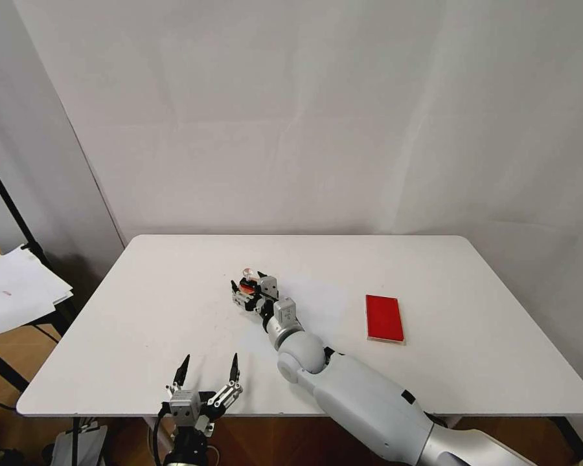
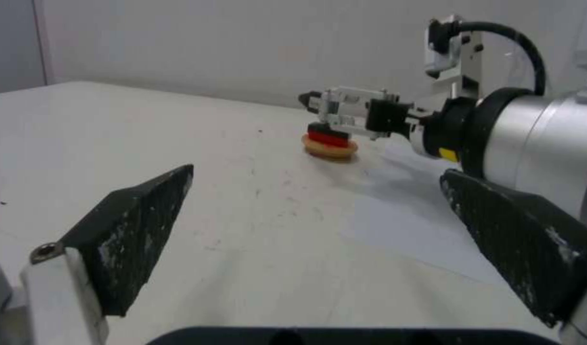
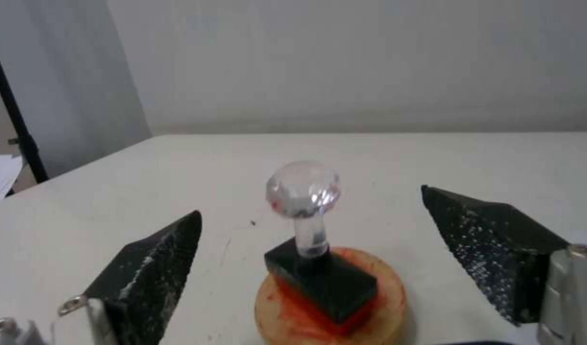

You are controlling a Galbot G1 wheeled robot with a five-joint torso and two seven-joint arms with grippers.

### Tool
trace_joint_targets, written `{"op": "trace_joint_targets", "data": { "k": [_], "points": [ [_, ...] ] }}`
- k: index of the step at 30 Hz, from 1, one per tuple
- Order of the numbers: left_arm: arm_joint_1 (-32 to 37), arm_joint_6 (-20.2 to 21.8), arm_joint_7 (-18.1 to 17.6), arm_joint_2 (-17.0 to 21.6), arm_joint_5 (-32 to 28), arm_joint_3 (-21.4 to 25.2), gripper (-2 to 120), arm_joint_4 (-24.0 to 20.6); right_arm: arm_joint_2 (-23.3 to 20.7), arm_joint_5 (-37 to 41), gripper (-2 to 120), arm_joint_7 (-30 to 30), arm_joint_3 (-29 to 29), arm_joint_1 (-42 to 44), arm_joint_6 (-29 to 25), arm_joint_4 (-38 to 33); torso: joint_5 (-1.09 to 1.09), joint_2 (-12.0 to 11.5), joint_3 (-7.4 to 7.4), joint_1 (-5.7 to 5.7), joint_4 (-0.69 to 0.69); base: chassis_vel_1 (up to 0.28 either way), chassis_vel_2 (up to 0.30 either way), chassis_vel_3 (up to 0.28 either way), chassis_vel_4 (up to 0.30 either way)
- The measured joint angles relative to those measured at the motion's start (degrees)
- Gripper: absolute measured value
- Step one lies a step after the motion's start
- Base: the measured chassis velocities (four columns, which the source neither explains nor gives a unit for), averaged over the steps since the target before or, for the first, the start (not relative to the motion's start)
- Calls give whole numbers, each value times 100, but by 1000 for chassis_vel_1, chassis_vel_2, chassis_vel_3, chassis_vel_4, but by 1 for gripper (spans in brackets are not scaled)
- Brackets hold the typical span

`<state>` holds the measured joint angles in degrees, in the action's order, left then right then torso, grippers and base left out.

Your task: Pick up the stamp from the ink pad and place it onto another ink pad.

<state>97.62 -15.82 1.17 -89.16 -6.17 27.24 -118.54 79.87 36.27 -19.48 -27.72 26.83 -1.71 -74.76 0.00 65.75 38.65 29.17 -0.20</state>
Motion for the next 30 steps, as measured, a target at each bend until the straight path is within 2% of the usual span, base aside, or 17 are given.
{"op": "trace_joint_targets", "data": {
  "k": [2,3,4,6,7,11,12,15,17,20,21,22,25,26,30],
  "points": [
    [0,0,0,0,0,0,102,0,-27,-6,91,-29,28,5,26,-63,0,0,0,0,0,0,0,0,0],
    [0,0,0,0,0,0,102,0,-121,-11,99,-132,127,23,142,-256,0,0,0,0,0,0,0,0,0],
    [0,0,0,0,0,0,102,0,-231,-11,100,-216,249,60,239,-494,0,0,0,0,0,0,0,0,0],
    [0,0,0,1,0,0,102,0,-615,-60,100,-403,575,267,407,-1132,0,0,0,0,-2,0,0,0,0],
    [0,0,0,1,0,0,102,0,-615,-60,100,-403,575,267,407,-1132,0,0,0,0,-2,0,0,0,0],
    [0,0,0,0,0,0,102,0,-1416,-405,100,-551,1145,1070,506,-2183,1,0,-1,0,-1,0,0,0,0],
    [0,0,0,0,0,0,102,0,-1416,-405,100,-551,1145,1070,506,-2183,1,0,-1,0,-1,0,0,0,0],
    [1,0,0,0,0,0,102,0,-2013,-847,100,-585,1874,2171,469,-2981,2,-1,-1,0,-1,0,0,0,0],
    [0,0,0,0,0,1,102,0,-2118,-947,100,-585,2074,2468,430,-3131,2,-1,-1,0,-1,0,0,0,0],
    [0,0,0,-2,0,0,102,0,-2397,-1478,100,-577,2978,3787,136,-3787,2,0,-1,-1,-3,0,0,0,0],
    [0,0,0,-2,0,0,102,0,-2397,-1478,100,-577,2978,3787,136,-3787,2,0,-1,-1,-3,0,0,0,0],
    [0,0,0,-1,0,1,102,0,-2412,-1738,100,-576,3391,4474,-3,-4084,3,0,-1,-1,-3,0,0,0,0],
    [0,0,0,1,0,-2,102,0,-2199,-2317,100,-579,3961,5514,-314,-4484,2,0,-2,-2,-2,0,0,0,0],
    [0,0,0,1,0,-2,102,0,-2199,-2317,100,-579,3961,5514,-314,-4484,2,0,-2,-2,-2,0,0,0,0],
    [0,0,0,1,0,1,102,0,-1788,-2819,100,-580,4267,6467,-649,-4778,-1,0,-2,-2,-1,0,0,0,0]
  ]
}}
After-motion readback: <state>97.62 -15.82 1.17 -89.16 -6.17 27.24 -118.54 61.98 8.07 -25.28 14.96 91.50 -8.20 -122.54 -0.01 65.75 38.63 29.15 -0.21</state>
